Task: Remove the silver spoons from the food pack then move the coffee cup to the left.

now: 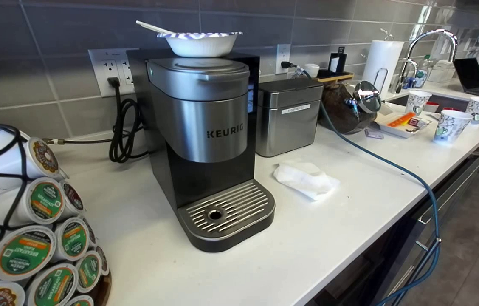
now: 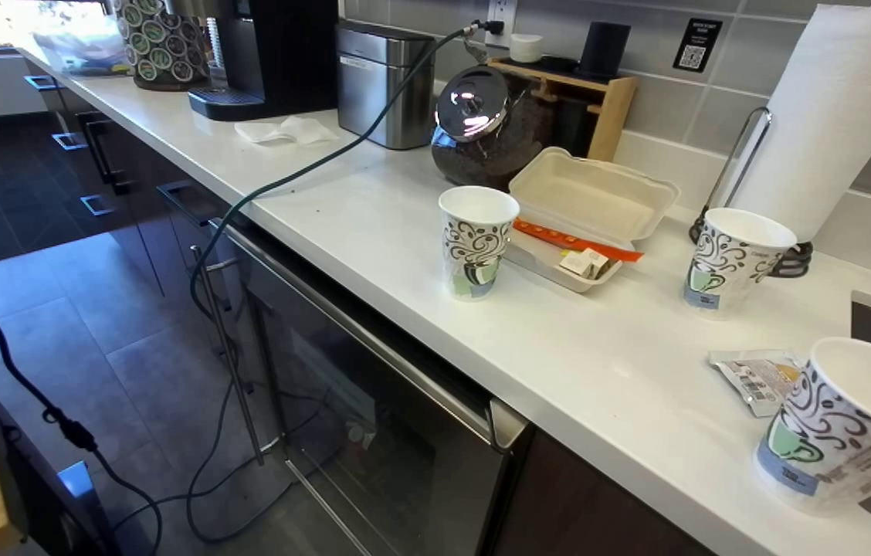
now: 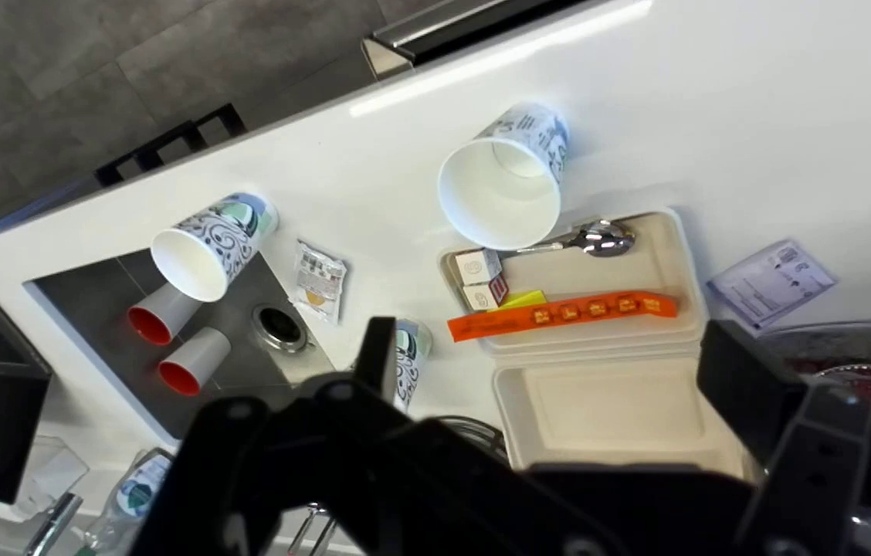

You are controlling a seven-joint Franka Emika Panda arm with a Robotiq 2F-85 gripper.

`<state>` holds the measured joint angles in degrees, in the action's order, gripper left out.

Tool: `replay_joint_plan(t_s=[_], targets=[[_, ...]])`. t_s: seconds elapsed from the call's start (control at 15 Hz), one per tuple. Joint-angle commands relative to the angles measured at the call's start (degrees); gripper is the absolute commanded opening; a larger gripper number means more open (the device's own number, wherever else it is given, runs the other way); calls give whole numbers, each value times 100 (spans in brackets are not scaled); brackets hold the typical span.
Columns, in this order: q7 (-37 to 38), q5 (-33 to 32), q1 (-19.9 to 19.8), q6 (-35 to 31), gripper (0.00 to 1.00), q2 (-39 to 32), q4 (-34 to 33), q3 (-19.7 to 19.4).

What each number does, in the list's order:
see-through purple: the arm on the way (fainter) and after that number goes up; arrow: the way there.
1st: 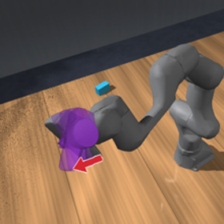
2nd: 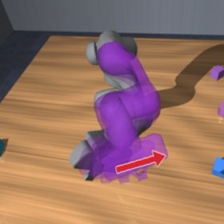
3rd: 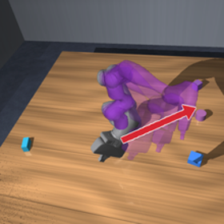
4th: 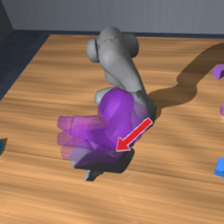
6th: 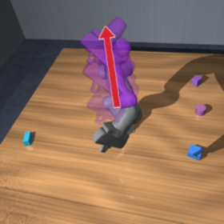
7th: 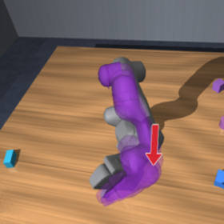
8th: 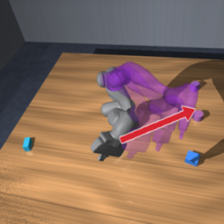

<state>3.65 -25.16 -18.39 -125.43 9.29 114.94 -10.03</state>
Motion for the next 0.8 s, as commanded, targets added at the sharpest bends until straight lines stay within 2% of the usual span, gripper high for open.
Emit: replay_joint_plan(t_s=[0.0,0.2,0.33,0.47,0.53,0.73], targets=[[-1380,1109,111,-841,100,-1293,-923,-541],[-2658,2290,-28,-973,100,-2132,-1633,-504],[-3186,2794,-188,-727,100,-2580,-2070,-335],[-3331,2995,-294,-181,100,-2908,-2457,-205],[-3020,2669,-193,-701,100,-2535,-1927,-285],[-3134,2795,-270,-419,100,-2862,-2301,-187]])
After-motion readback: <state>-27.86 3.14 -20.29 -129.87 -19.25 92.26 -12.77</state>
